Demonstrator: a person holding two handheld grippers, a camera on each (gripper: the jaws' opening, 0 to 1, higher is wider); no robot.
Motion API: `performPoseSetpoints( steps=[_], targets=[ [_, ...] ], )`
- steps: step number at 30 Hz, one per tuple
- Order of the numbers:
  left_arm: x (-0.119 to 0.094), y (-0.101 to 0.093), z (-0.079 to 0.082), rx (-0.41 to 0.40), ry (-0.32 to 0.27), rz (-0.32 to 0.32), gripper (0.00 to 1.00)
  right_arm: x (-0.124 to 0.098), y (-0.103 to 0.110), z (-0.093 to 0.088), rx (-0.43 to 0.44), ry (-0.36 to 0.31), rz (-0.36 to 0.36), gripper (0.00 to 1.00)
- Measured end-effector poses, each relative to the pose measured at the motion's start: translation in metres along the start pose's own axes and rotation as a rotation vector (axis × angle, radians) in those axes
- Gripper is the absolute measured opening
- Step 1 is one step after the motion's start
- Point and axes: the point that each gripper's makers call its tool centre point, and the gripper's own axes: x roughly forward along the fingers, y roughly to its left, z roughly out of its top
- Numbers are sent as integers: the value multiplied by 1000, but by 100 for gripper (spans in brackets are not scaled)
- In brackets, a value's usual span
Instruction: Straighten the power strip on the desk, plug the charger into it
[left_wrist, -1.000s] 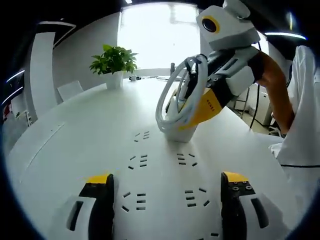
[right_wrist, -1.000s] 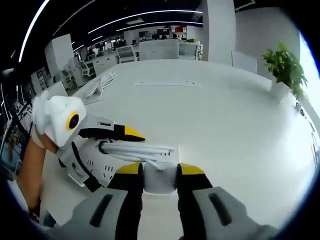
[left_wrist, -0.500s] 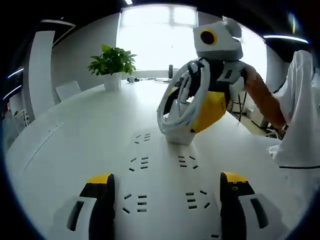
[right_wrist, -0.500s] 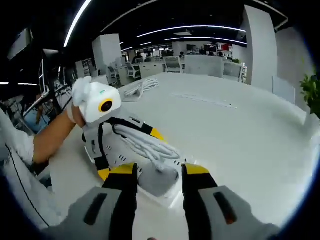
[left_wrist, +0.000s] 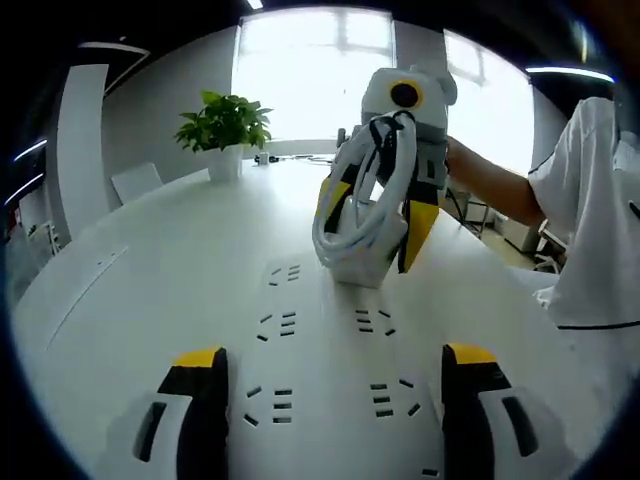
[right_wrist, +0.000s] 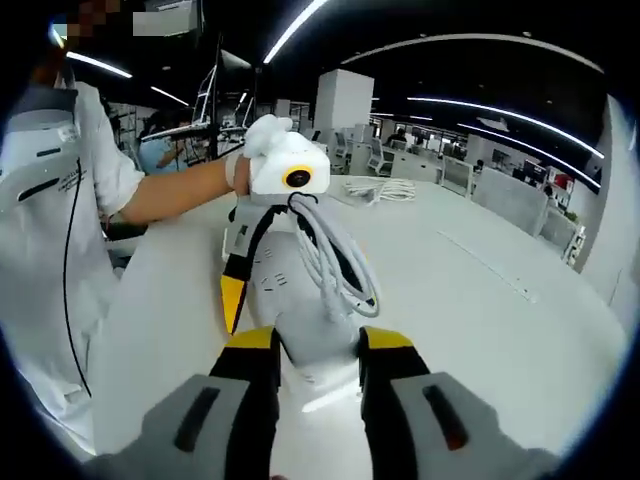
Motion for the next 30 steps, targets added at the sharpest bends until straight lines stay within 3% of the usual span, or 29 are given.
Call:
performPoseSetpoints(
  steps=[6, 18, 21, 26, 30],
  targets=[
    [-2, -4, -2, 18, 5, -13, 88, -3, 9, 2, 57, -23, 9, 29],
    [-2, -5, -3, 24, -5, -27, 89, -4, 10, 3, 71, -38, -11, 29],
    [-1, -5, -2, 13, -35, -36, 92, -4, 9, 4, 104, -54, -18, 30],
    [-1, -4, -1, 24, -21, -24, 92, -5, 10, 5, 135, -71, -31, 33],
    [-11, -3, -2, -17, -38, -10, 96, -7, 12, 6, 198, -93, -34, 37]
  ],
)
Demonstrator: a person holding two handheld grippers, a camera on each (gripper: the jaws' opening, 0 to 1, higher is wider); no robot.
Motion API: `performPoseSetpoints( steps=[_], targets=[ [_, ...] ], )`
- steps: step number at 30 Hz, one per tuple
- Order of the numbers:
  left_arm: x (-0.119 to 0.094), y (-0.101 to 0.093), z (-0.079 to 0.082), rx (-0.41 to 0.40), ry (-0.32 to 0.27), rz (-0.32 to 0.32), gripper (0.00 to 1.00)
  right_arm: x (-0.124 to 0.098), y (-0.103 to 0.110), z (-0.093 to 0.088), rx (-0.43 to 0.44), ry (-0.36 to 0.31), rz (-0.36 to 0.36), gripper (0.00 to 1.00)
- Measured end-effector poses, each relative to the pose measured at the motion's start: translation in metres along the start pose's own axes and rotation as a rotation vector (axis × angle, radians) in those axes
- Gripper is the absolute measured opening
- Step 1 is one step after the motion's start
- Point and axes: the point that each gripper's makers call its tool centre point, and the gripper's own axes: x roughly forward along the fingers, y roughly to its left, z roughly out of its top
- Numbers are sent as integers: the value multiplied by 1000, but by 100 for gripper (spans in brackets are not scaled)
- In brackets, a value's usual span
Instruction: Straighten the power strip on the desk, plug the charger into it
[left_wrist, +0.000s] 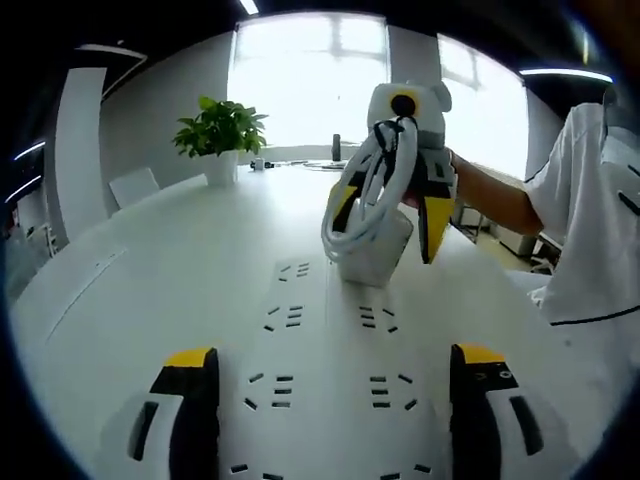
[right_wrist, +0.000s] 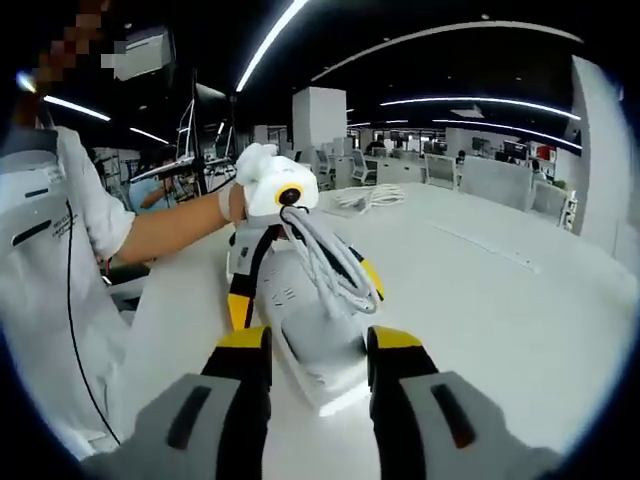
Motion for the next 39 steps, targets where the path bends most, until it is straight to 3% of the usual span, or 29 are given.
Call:
performPoseSetpoints(
  steps=[6, 9, 12, 14, 20, 22, 25, 27, 30, 32, 36, 39],
  targets=[
    [-21, -4, 11, -37, -67, 28, 96, -4, -4, 2, 41, -26, -51, 47],
    [-35, 5, 6, -22, -46, 130, 96, -9, -7, 3, 58, -31, -91, 52],
    [-47, 3, -5, -33, -16, 179, 96, -17, -10, -1, 83, -17, -145, 58],
    [-62, 2, -11, -33, -10, 246, 96, -22, -12, -6, 80, 9, -184, 60],
    [-94, -10, 3, -122, -149, 316, 96, -28, -7, -14, 84, 73, -235, 65],
    [-98, -17, 0, -119, -142, 331, 96, -29, -5, -12, 87, 75, -244, 67],
    [-99, -29, -17, -119, -66, 376, 96, -32, 2, -12, 77, 86, -253, 68],
    [-99, -39, -24, -114, -56, 391, 96, -36, 6, -11, 76, 85, -266, 68],
    [-102, -49, -29, -189, -86, 418, 96, -43, 11, -10, 96, 74, -286, 70],
    [-99, -61, -29, -265, -143, 398, 96, -46, 15, -11, 103, 72, -294, 70],
    [-99, -79, -36, -300, -148, 378, 96, -54, 17, -14, 112, 78, -339, 69],
    [-110, -77, -48, -307, -109, 474, 96, -58, 23, -16, 129, 67, -345, 68]
  ],
)
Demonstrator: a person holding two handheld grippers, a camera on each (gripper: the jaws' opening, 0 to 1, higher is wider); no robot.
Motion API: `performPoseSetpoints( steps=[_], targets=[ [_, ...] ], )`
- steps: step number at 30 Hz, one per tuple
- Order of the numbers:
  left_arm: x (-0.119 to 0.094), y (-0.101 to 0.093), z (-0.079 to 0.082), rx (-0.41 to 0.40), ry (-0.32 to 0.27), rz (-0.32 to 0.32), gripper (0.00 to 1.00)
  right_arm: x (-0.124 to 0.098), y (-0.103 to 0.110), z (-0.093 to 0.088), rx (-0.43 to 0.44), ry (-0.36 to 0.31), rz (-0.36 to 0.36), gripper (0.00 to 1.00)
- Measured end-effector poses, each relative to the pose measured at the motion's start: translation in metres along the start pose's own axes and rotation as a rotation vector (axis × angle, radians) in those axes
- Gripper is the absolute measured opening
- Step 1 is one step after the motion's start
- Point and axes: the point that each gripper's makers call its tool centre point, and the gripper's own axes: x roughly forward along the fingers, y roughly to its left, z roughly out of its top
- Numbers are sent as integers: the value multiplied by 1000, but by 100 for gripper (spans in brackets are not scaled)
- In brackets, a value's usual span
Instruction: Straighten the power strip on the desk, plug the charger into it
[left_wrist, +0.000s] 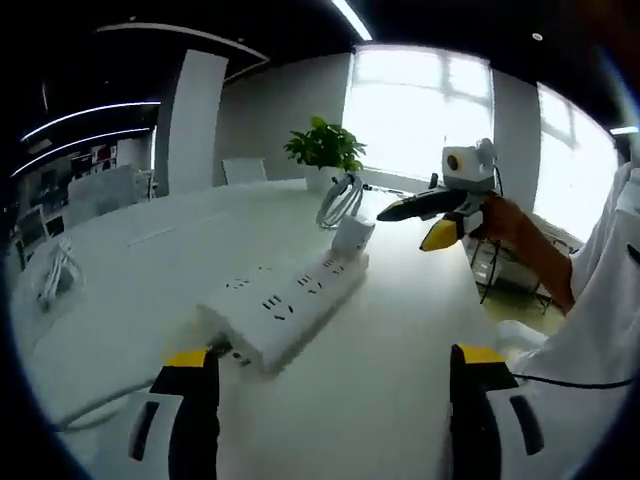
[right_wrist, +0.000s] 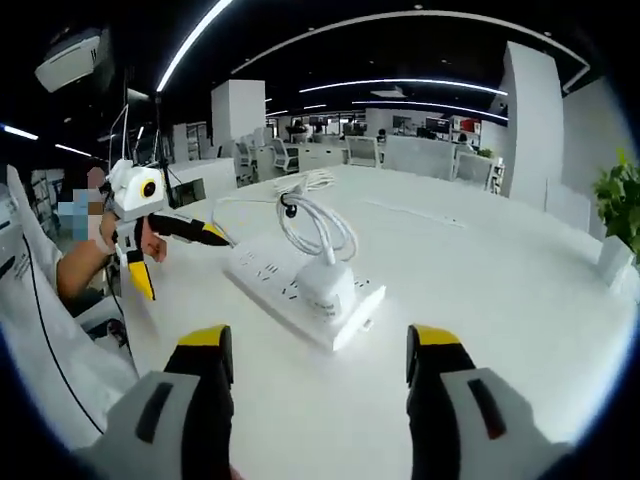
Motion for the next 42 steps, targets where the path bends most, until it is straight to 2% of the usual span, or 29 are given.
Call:
performPoseSetpoints(
  steps=[1, 4, 9, 12, 15, 17, 20, 25, 29, 34, 42],
  targets=[
    [-3, 2, -3, 10, 12, 25, 96, -2, 2, -1, 0, -2, -3, 66],
    [-10, -1, -6, 10, 15, 40, 96, -10, 5, 0, -9, -10, -37, 61],
    [-27, -14, -6, 7, -1, 62, 96, -29, 13, 3, -1, -38, -59, 60],
    [-37, -25, -1, 8, -31, 64, 96, -37, 16, -2, -25, -18, -81, 56],
    [-43, -34, 2, 9, -43, 69, 96, -45, 19, -4, -10, -19, -87, 58],
    [-48, -35, -1, 23, -29, 93, 96, -50, 22, -2, -5, -28, -91, 58],
    [-60, -27, -7, 61, 6, 180, 96, -61, 25, -2, -19, -20, -112, 60],
    [-76, -38, -10, 73, 5, 198, 96, -84, 35, 1, -31, -36, -116, 62],
    [-92, -44, -7, 37, -23, 226, 96, -98, 39, -8, -23, -17, -134, 63],
    [-117, -50, -8, 30, -31, 261, 96, -113, 43, -16, -9, -6, -158, 63],
    [-151, -48, -23, 46, 5, 338, 96, -138, 51, -25, 7, 17, -200, 63]
  ],
)
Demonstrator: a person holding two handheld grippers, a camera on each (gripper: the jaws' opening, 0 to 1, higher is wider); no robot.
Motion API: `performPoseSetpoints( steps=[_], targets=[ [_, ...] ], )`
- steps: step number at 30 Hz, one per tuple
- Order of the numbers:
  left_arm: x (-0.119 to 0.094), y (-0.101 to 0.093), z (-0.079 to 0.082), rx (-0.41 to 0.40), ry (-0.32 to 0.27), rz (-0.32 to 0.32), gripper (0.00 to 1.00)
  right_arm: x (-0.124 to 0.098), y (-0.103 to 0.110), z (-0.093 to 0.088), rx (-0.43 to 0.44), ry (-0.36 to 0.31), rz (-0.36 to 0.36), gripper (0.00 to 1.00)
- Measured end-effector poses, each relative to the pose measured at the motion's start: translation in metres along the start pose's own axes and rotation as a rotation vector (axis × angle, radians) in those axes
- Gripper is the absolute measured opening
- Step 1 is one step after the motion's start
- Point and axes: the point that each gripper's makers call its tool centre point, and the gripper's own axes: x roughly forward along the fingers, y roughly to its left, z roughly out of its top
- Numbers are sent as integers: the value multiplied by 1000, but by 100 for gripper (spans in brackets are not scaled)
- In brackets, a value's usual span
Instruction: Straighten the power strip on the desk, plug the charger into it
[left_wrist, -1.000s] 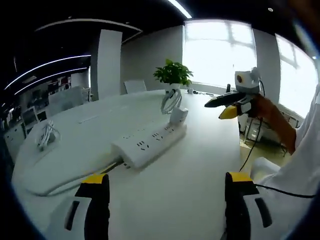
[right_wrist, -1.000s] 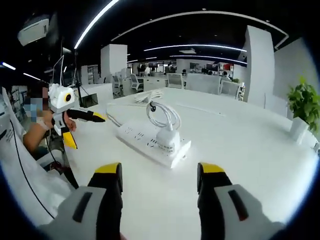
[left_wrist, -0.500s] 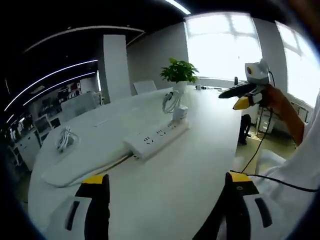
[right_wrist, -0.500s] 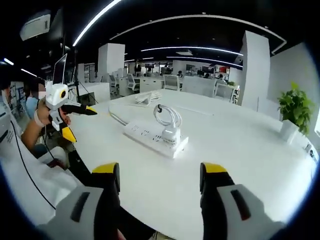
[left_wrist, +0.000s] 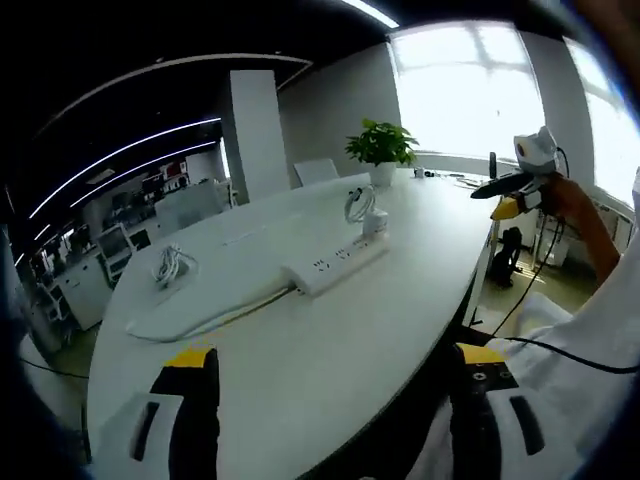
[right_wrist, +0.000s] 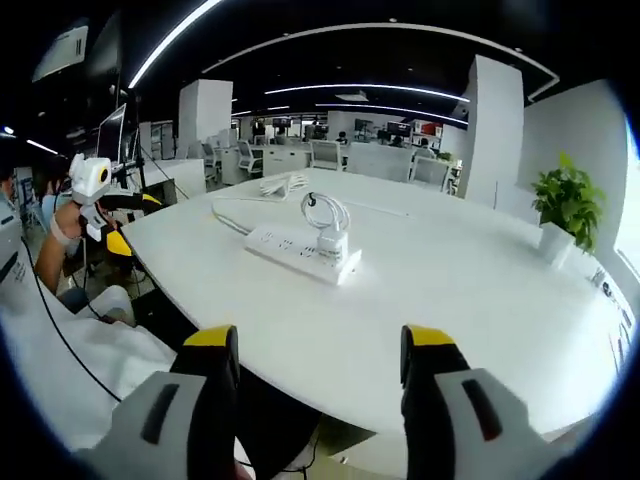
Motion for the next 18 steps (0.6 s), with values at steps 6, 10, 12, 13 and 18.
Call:
performPoseSetpoints(
  steps=[6, 10, 12, 13, 18],
  targets=[
    [-16, 7, 2, 3, 2, 30, 95, -13, -1, -10, 24, 18, -32, 65],
    [-24, 13, 7, 4, -22, 45, 95, -15, -6, -16, 58, 21, -57, 65],
    [-23, 13, 7, -4, -23, 45, 95, -15, -11, -17, 71, 23, -78, 65],
    [-22, 13, 6, -6, -20, 45, 95, -15, -13, -17, 76, 24, -89, 65],
    [-20, 12, -2, -10, 10, 40, 92, -14, -11, -15, 82, 12, -93, 64]
  ],
)
